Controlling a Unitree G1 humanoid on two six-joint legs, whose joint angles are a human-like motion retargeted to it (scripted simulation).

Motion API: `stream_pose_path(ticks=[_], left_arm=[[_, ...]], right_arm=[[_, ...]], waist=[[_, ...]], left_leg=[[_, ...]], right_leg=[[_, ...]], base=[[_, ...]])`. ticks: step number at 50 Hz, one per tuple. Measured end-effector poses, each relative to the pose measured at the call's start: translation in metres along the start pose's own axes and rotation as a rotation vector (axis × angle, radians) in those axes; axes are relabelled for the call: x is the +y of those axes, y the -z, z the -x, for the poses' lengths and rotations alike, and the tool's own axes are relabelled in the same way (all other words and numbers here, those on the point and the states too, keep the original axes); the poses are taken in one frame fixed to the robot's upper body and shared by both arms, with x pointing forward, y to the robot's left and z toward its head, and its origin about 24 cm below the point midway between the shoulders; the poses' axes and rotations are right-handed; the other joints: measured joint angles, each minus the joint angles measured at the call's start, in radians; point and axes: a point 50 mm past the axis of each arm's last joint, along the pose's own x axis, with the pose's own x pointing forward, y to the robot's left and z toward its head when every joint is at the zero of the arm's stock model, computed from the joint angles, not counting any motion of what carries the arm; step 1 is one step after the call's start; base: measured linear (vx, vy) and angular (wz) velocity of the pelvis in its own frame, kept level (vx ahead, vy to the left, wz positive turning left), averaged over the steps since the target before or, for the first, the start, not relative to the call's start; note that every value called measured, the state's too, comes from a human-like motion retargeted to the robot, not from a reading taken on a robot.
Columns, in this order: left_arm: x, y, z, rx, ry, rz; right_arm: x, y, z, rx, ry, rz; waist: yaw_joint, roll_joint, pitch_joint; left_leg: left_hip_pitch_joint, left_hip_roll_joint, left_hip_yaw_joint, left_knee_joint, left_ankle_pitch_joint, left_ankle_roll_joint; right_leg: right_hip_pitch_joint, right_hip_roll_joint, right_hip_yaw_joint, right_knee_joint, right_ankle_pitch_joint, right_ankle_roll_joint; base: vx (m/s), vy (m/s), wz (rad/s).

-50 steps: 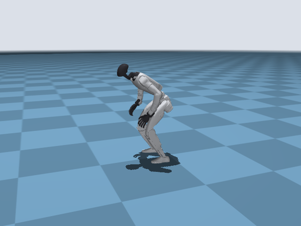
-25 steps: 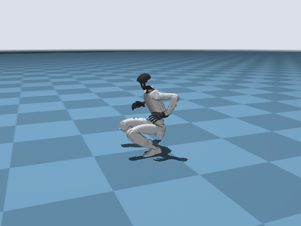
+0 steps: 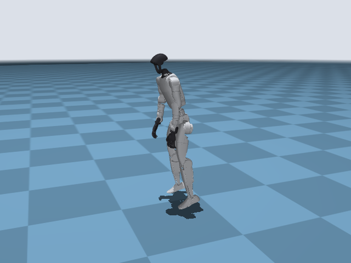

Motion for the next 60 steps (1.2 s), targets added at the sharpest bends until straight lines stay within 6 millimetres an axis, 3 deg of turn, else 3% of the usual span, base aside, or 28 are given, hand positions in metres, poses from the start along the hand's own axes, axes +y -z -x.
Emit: stream_pose_path(ticks=[2,3,6,9,15,18,20,23,25,27,29,30,32,36,38,40,43,48,55,60], left_arm=[[-0.013,0.007,0.008,-0.081,0.016,-0.005],[-0.017,0.01,0.011,-0.108,0.025,-0.003],[-0.024,0.017,0.015,-0.104,0.064,0.059],[-0.019,0.025,0.012,-0.006,0.083,0.185],[0.015,0.026,0.002,0.105,0.014,0.339],[0.035,0.015,0.0,0.027,0.0,0.28],[0.05,0.007,0.0,-0.052,-0.005,0.228],[0.087,-0.009,0.007,-0.199,-0.074,0.149],[0.131,-0.023,0.018,-0.291,-0.199,0.087],[0.173,-0.037,0.03,-0.347,-0.351,0.053],[0.19,-0.037,0.035,-0.318,-0.446,0.051],[0.189,-0.032,0.034,-0.284,-0.465,0.056],[0.157,-0.011,0.023,-0.186,-0.389,0.107],[0.063,0.026,0.014,-0.043,-0.099,0.216],[0.032,0.038,0.017,-0.008,-0.017,0.235],[0.014,0.046,0.022,0.015,0.01,0.27],[0.006,0.051,0.025,0.04,-0.011,0.409],[-0.001,0.05,0.023,0.09,-0.032,0.611],[-0.017,0.05,0.022,0.142,0.011,0.625],[-0.019,0.051,0.022,0.136,0.022,0.562]], right_arm=[[0.008,0.018,0.01,-0.019,-0.012,0.093],[0.01,0.025,0.014,-0.021,-0.01,0.126],[0.009,0.046,0.02,0.057,0.017,0.081],[-0.004,0.062,0.019,0.193,0.051,-0.126],[-0.035,0.077,0.014,0.338,0.128,-0.505],[-0.05,0.079,0.015,0.306,0.153,-0.547],[-0.06,0.079,0.017,0.257,0.152,-0.536],[-0.081,0.068,0.019,0.122,0.164,-0.52],[-0.109,0.045,0.017,-0.013,0.209,-0.528],[-0.141,0.016,0.015,-0.15,0.287,-0.524],[-0.158,-0.005,0.013,-0.216,0.339,-0.51],[-0.16,-0.011,0.011,-0.226,0.358,-0.489],[-0.137,-0.006,0.005,-0.165,0.336,-0.462],[-0.053,0.026,0.005,0.029,0.142,-0.506],[-0.02,0.038,0.012,0.094,0.047,-0.517],[0.0,0.042,0.018,0.112,-0.02,-0.495],[0.01,0.03,0.018,0.077,-0.062,-0.468],[0.008,0.006,0.008,0.049,-0.044,-0.49],[0.018,0.004,0.007,0.096,-0.045,-0.545],[0.036,0.004,0.011,0.093,-0.104,-0.466]], waist=[[0.0,0.012,-0.043],[0.003,0.024,-0.069],[-0.006,0.048,-0.131],[-0.022,0.065,-0.172],[-0.018,0.042,-0.205],[0.016,0.031,-0.231],[0.047,0.024,-0.26],[0.099,0.003,-0.299],[0.124,-0.018,-0.288],[0.136,-0.039,-0.24],[0.122,-0.046,-0.19],[0.107,-0.045,-0.172],[0.073,-0.03,-0.169],[0.046,-0.015,-0.231],[0.056,-0.02,-0.262],[0.071,-0.026,-0.277],[0.085,-0.036,-0.246],[0.072,-0.05,-0.159],[0.028,-0.04,-0.135],[0.003,-0.028,-0.13]], left_leg=[[0.116,0.016,-0.027,-0.134,0.012,-0.02],[0.143,0.045,-0.009,-0.161,-0.028,-0.04],[0.195,0.054,0.109,-0.164,-0.11,-0.061],[0.208,0.041,0.155,-0.111,-0.101,-0.052],[0.215,0.0,0.113,-0.013,-0.056,-0.059],[0.231,-0.005,0.065,-0.024,-0.048,-0.066],[0.244,-0.006,0.013,-0.051,-0.016,-0.062],[0.259,-0.006,-0.057,-0.075,0.047,-0.067],[0.259,-0.006,-0.073,-0.03,-0.103,-0.055],[0.23,-0.011,-0.049,0.117,-0.45,-0.035],[0.162,-0.012,-0.027,0.355,-0.739,0.01],[0.116,-0.011,-0.021,0.491,-0.835,0.041],[0.058,-0.004,-0.023,0.651,-0.854,0.09],[0.13,0.005,-0.028,0.521,-0.75,0.07],[0.183,0.007,-0.015,0.393,-0.691,0.048],[0.212,0.009,0.004,0.295,-0.636,0.044],[0.236,0.01,0.028,0.197,-0.594,0.052],[0.235,0.006,0.06,0.116,-0.553,0.061],[0.21,0.006,0.065,0.064,-0.507,0.075],[0.225,0.016,0.061,-0.01,-0.489,0.071]], right_leg=[[0.118,0.039,0.08,-0.154,0.088,0.079],[0.144,0.074,0.103,-0.185,0.075,0.087],[0.198,0.096,0.121,-0.185,-0.013,0.09],[0.217,0.092,0.111,-0.13,-0.045,0.055],[0.251,0.053,0.077,-0.078,-0.038,0.032],[0.268,0.04,0.088,-0.08,-0.018,0.031],[0.274,0.036,0.112,-0.088,0.053,0.034],[0.273,0.039,0.16,-0.083,0.104,0.041],[0.261,0.037,0.172,-0.023,-0.098,0.012],[0.227,0.016,0.161,0.128,-0.494,0.001],[0.185,-0.012,0.139,0.334,-0.8,-0.054],[0.161,-0.026,0.126,0.442,-0.909,-0.084],[0.145,-0.039,0.1,0.558,-0.951,-0.129],[0.235,-0.015,0.062,0.394,-0.82,-0.097],[0.276,0.002,0.061,0.266,-0.738,-0.068],[0.289,0.015,0.068,0.177,-0.674,-0.061],[0.278,0.024,0.094,0.107,-0.631,-0.073],[0.234,0.024,0.13,0.063,-0.591,-0.057],[0.212,0.032,0.128,-0.003,-0.538,-0.013],[0.214,0.05,0.128,-0.051,-0.54,-0.014]], base=[[0.4,-0.11,-0.08],[0.3,-0.15,-0.09],[0.2,0.03,0.12],[0.05,0.08,0.2],[0.0,0.0,0.1],[0.04,0.0,-0.13],[0.07,0.0,-0.33],[0.02,-0.01,-0.42],[-0.1,-0.02,-0.39],[-0.18,-0.03,-0.25],[-0.11,-0.02,0.14],[-0.03,0.0,0.42],[0.05,0.01,0.46],[0.18,-0.01,0.06],[0.12,-0.03,-0.36],[0.02,-0.03,-0.46],[-0.09,-0.03,-0.51],[-0.15,-0.03,-0.35],[-0.09,-0.02,-0.03],[-0.06,-0.02,-0.01]])
